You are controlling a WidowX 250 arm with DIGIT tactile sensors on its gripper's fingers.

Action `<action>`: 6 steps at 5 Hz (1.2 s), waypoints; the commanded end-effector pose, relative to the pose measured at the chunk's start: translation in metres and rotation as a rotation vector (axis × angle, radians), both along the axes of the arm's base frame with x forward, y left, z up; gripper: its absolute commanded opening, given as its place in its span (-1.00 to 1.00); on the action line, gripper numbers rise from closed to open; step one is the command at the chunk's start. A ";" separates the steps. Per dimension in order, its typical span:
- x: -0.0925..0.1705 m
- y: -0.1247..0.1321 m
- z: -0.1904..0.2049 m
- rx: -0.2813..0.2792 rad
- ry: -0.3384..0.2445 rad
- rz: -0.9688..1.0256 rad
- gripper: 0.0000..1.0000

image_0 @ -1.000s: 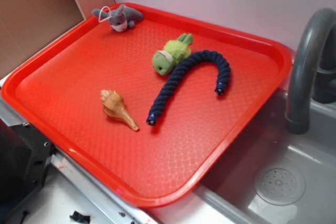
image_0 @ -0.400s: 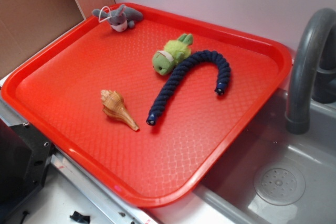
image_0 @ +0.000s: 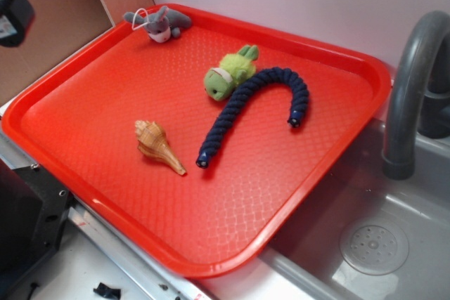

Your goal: Grab the shell.

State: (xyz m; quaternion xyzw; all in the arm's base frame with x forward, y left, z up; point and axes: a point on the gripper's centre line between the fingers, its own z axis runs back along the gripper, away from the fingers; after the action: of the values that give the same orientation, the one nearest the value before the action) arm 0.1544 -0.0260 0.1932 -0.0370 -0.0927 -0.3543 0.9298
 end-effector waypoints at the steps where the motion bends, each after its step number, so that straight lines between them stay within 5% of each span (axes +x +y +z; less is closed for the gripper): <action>1: 0.019 -0.003 -0.027 0.038 0.003 -0.464 1.00; 2: 0.018 -0.012 -0.045 0.075 -0.071 -0.526 1.00; 3: 0.021 -0.017 -0.067 0.136 -0.081 -0.478 1.00; 6: 0.036 -0.021 -0.151 0.171 0.082 -0.494 1.00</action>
State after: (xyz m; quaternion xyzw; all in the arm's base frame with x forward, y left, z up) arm 0.1872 -0.0416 0.0364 -0.0032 0.0020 -0.5672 0.8236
